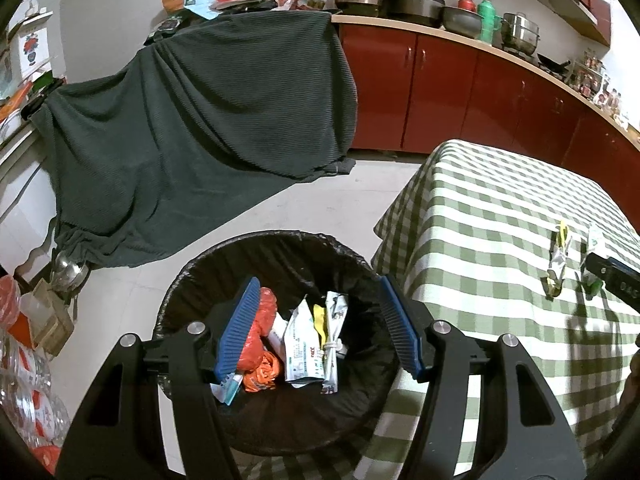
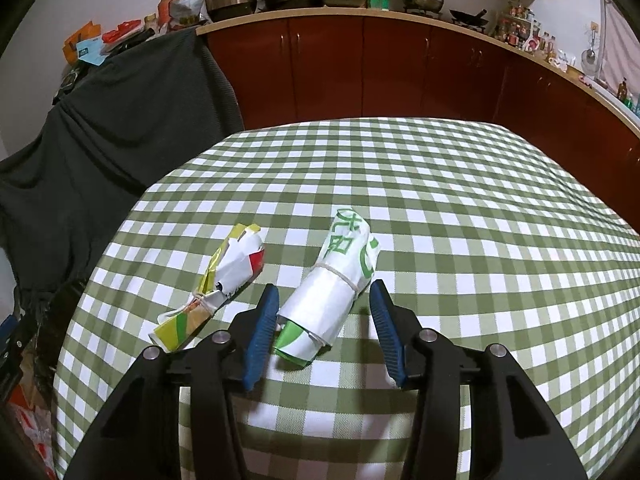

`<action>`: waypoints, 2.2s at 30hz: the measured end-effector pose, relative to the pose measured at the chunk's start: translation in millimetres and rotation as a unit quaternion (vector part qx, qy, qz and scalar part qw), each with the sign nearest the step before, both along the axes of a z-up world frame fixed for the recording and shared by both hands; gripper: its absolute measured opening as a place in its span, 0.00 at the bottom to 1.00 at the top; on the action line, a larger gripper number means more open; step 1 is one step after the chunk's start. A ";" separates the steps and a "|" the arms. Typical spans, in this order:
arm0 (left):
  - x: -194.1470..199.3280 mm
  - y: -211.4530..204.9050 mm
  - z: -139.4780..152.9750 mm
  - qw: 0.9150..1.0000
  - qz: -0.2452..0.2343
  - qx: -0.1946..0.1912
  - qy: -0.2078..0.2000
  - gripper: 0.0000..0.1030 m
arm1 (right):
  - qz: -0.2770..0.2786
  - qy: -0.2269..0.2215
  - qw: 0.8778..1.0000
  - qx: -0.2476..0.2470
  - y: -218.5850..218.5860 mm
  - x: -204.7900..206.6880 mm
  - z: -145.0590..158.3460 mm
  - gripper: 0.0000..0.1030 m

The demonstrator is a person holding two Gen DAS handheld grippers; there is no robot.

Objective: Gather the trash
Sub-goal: 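Grasp the white-and-green wrapper with the right gripper, then grasp the yellow-and-white wrapper with the left gripper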

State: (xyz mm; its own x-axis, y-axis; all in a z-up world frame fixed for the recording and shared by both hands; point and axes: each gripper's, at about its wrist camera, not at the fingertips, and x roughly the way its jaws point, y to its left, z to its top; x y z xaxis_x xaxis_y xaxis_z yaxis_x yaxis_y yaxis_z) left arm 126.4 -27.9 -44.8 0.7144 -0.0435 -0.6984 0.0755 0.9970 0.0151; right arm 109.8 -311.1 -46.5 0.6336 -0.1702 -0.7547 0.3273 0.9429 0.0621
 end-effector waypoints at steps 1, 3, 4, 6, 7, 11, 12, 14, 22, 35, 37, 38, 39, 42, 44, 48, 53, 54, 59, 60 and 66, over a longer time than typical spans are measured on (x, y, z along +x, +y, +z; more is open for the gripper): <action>-0.5 -2.0 0.3 1.000 -0.002 0.001 -0.001 0.59 | 0.003 0.001 1.000 0.003 -0.4 -0.5 -1.0 0.36; -1.8 -6.5 0.7 1.000 -0.008 0.002 0.000 0.59 | 0.006 0.002 1.000 0.003 -1.1 -3.3 -1.8 0.34; -2.4 -9.0 0.9 1.000 -0.010 0.002 0.000 0.59 | 0.008 0.002 1.000 0.003 -2.1 -5.0 -1.3 0.33; -3.8 -14.9 1.6 1.000 -0.016 0.003 0.000 0.59 | 0.011 0.001 1.000 0.003 -4.2 -9.5 -0.4 0.32; -4.5 -18.5 2.0 1.000 -0.019 0.002 0.001 0.59 | 0.014 0.001 1.000 0.003 -5.6 -12.1 -0.2 0.31; -8.7 -35.8 3.8 0.999 -0.040 0.002 0.001 0.59 | 0.018 0.002 1.000 0.002 -12.5 -23.0 -1.4 0.30; -10.1 -42.3 4.3 0.999 -0.046 0.004 0.000 0.59 | 0.018 0.002 1.000 0.001 -14.8 -25.8 -1.5 0.30; -11.3 -53.5 4.6 0.998 -0.058 0.005 0.001 0.59 | 0.017 0.002 1.000 -0.003 -19.7 -31.2 -1.9 0.30; -10.8 -111.4 6.0 0.993 -0.113 0.010 0.008 0.59 | 0.002 0.004 1.000 -0.008 -49.3 -53.5 -2.7 0.30; 12.5 -188.9 -9.0 0.984 -0.169 0.040 0.033 0.59 | 0.009 -0.003 1.000 0.009 -79.8 -65.9 -6.2 0.30; 13.3 -193.6 -13.0 0.983 -0.173 0.042 0.041 0.58 | 0.011 -0.005 1.000 0.014 -81.9 -65.6 -6.5 0.30; 14.3 -195.5 -14.8 0.983 -0.175 0.043 0.046 0.58 | 0.013 -0.006 1.000 0.016 -82.9 -65.5 -6.2 0.30; 15.3 -197.5 -17.1 0.982 -0.177 0.043 0.051 0.58 | 0.013 -0.006 1.000 0.018 -83.4 -65.4 -6.4 0.30; 15.5 -201.4 -20.7 0.981 -0.179 0.047 0.055 0.53 | 0.015 -0.008 1.000 0.020 -85.7 -66.2 -6.8 0.30; 14.2 -202.3 -21.6 0.981 -0.181 0.047 0.052 0.48 | 0.016 -0.009 1.000 0.020 -86.2 -66.8 -7.1 0.30; 10.9 -206.9 -21.1 0.979 -0.193 0.049 0.049 0.34 | 0.015 -0.011 1.000 0.022 -86.7 -67.2 -7.3 0.30; 6.4 -212.2 -20.8 0.976 -0.204 0.055 0.044 0.25 | 0.014 -0.012 1.000 0.019 -85.5 -67.8 -7.3 0.30; 5.8 -212.0 -20.9 0.976 -0.205 0.055 0.042 0.24 | 0.014 -0.012 1.000 0.019 -85.2 -67.9 -7.3 0.30; 3.9 -212.9 -20.9 0.976 -0.207 0.055 0.041 0.23 | 0.013 -0.014 1.000 0.019 -84.5 -68.5 -7.5 0.30; 3.1 -213.3 -20.9 0.976 -0.207 0.056 0.040 0.23 | 0.013 -0.014 1.000 0.018 -84.5 -68.6 -7.5 0.30; -1.1 -213.9 -20.8 0.976 -0.208 0.055 0.040 0.23 | 0.012 -0.017 1.000 0.018 -84.6 -70.9 -7.8 0.30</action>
State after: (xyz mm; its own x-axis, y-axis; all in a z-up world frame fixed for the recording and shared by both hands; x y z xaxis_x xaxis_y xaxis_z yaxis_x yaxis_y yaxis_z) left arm 125.3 -241.8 -65.6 0.5939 -0.2398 -0.7680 0.4784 0.8727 0.0974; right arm 38.8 -395.7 -54.3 0.6618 -0.1274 -0.7388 0.3023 0.9471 0.1074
